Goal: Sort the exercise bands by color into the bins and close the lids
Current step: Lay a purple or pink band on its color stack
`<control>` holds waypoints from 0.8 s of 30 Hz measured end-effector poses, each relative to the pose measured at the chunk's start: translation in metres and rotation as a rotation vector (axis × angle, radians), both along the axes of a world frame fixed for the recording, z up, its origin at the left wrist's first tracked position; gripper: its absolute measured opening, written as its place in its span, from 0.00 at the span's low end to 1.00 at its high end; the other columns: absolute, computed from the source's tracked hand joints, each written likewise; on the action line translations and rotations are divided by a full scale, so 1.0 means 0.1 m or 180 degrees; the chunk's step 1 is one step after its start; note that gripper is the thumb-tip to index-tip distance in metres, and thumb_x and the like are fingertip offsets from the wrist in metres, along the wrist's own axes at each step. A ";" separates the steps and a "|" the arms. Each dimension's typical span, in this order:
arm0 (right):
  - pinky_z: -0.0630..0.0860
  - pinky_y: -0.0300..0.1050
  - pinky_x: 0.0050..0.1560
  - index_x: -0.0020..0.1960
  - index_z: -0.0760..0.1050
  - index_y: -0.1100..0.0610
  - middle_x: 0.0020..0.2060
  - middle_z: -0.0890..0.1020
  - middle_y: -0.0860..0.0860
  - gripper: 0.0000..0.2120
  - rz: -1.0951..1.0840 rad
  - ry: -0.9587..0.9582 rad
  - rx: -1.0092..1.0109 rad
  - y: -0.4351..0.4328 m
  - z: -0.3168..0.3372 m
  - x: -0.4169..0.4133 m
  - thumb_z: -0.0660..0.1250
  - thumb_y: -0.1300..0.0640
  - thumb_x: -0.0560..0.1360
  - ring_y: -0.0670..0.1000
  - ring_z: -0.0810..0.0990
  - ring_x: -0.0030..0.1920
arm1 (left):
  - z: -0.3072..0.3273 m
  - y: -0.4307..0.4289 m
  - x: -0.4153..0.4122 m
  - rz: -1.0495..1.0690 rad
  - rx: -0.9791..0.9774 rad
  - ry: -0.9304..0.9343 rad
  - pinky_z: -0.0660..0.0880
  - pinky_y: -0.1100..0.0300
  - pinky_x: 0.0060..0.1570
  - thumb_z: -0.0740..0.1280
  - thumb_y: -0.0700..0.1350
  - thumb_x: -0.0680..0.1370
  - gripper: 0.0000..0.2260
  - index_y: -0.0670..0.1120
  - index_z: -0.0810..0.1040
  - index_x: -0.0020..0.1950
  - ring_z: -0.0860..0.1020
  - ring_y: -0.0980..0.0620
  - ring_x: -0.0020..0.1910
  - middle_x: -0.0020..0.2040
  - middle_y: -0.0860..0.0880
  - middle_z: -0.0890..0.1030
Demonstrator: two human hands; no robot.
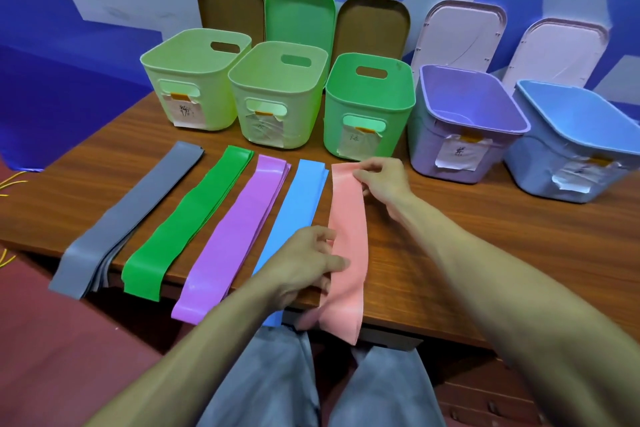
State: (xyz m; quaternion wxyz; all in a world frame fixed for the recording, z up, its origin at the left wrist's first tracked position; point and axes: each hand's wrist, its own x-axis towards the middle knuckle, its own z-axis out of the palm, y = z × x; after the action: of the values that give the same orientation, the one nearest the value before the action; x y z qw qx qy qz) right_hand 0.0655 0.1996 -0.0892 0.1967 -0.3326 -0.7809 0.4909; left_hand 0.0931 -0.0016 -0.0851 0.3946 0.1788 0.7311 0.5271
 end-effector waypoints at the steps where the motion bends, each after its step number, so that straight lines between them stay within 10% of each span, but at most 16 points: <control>1: 0.77 0.39 0.32 0.46 0.82 0.57 0.39 0.83 0.53 0.05 -0.0037 0.0009 0.0010 0.02 -0.01 -0.01 0.70 0.64 0.72 0.49 0.79 0.29 | -0.01 0.01 -0.02 0.0097 0.0115 -0.0276 0.77 0.61 0.32 0.70 0.35 0.74 0.21 0.41 0.70 0.65 0.79 0.53 0.34 0.41 0.47 0.75; 10: 0.71 0.40 0.53 0.51 0.83 0.56 0.52 0.82 0.52 0.08 -0.0172 -0.0366 0.0590 0.09 -0.18 -0.06 0.69 0.60 0.74 0.51 0.78 0.56 | -0.10 0.08 -0.02 -0.0090 -0.0397 0.0828 0.73 0.65 0.29 0.69 0.40 0.76 0.20 0.47 0.68 0.66 0.75 0.54 0.23 0.40 0.51 0.73; 15: 0.69 0.39 0.50 0.54 0.80 0.59 0.53 0.81 0.55 0.09 -0.0013 -0.0466 0.1129 0.07 -0.25 -0.08 0.66 0.61 0.75 0.51 0.77 0.54 | -0.13 0.09 -0.02 -0.0208 -0.0803 0.1617 0.71 0.61 0.43 0.71 0.45 0.73 0.24 0.48 0.67 0.67 0.74 0.53 0.42 0.41 0.53 0.73; 24: 0.72 0.47 0.54 0.58 0.74 0.59 0.52 0.80 0.58 0.12 -0.0036 -0.0554 0.1056 0.03 -0.22 -0.05 0.64 0.59 0.75 0.56 0.76 0.57 | -0.05 -0.07 0.06 -0.0429 -0.0409 0.0934 0.79 0.56 0.31 0.71 0.37 0.72 0.16 0.49 0.76 0.58 0.74 0.53 0.28 0.37 0.49 0.70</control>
State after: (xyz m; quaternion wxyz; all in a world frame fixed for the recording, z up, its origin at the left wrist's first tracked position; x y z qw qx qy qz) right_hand 0.0605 0.2024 -0.1114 0.1833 -0.3412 -0.8633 0.3237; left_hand 0.0995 -0.0087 -0.0904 0.3286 0.2769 0.7994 0.4199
